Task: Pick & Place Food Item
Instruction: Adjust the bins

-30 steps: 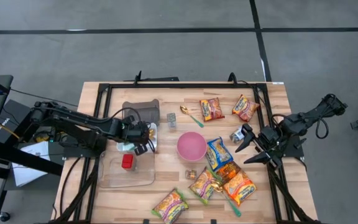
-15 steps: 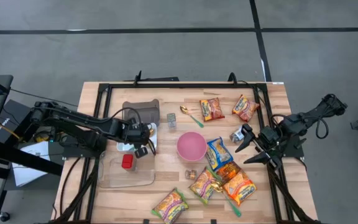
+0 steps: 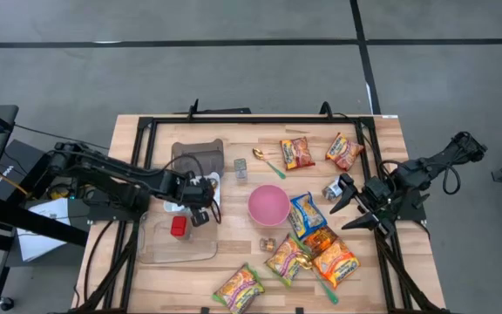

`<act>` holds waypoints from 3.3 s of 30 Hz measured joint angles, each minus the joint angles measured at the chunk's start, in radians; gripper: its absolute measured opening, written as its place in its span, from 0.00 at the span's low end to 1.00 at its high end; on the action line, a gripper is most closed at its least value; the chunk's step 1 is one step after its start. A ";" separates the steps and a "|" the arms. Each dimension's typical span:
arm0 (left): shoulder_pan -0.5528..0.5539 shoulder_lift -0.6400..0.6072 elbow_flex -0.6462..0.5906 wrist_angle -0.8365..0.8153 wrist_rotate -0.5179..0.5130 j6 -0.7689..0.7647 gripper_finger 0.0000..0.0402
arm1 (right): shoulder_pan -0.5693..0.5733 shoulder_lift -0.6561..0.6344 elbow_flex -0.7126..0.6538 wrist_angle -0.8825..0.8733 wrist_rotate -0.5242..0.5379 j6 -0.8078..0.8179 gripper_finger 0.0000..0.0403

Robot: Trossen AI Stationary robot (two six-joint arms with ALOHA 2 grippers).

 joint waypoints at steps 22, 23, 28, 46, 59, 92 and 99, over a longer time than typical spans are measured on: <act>-0.027 0.035 0.000 0.067 0.077 0.044 0.00 | 0.000 0.000 0.000 -0.001 0.000 0.001 0.53; -0.027 0.035 0.000 0.068 0.077 0.045 0.00 | 0.000 0.000 0.000 -0.001 0.000 0.001 0.53; -0.027 0.035 0.000 0.068 0.050 0.047 0.00 | 0.000 0.000 0.000 -0.001 0.000 0.000 0.53; 0.086 -0.113 0.000 0.091 -0.292 0.098 0.00 | 0.000 -0.001 0.000 0.001 0.000 -0.002 0.53; 0.370 -0.045 -0.002 0.218 -0.142 0.301 0.00 | 0.000 -0.002 0.000 -0.002 0.000 -0.009 0.53; 0.423 0.052 0.000 0.213 0.096 0.360 0.00 | 0.000 -0.002 0.000 -0.020 0.000 -0.009 0.53; 0.428 0.032 0.000 0.244 0.034 0.364 0.00 | 0.000 -0.003 0.000 -0.021 0.000 -0.009 0.53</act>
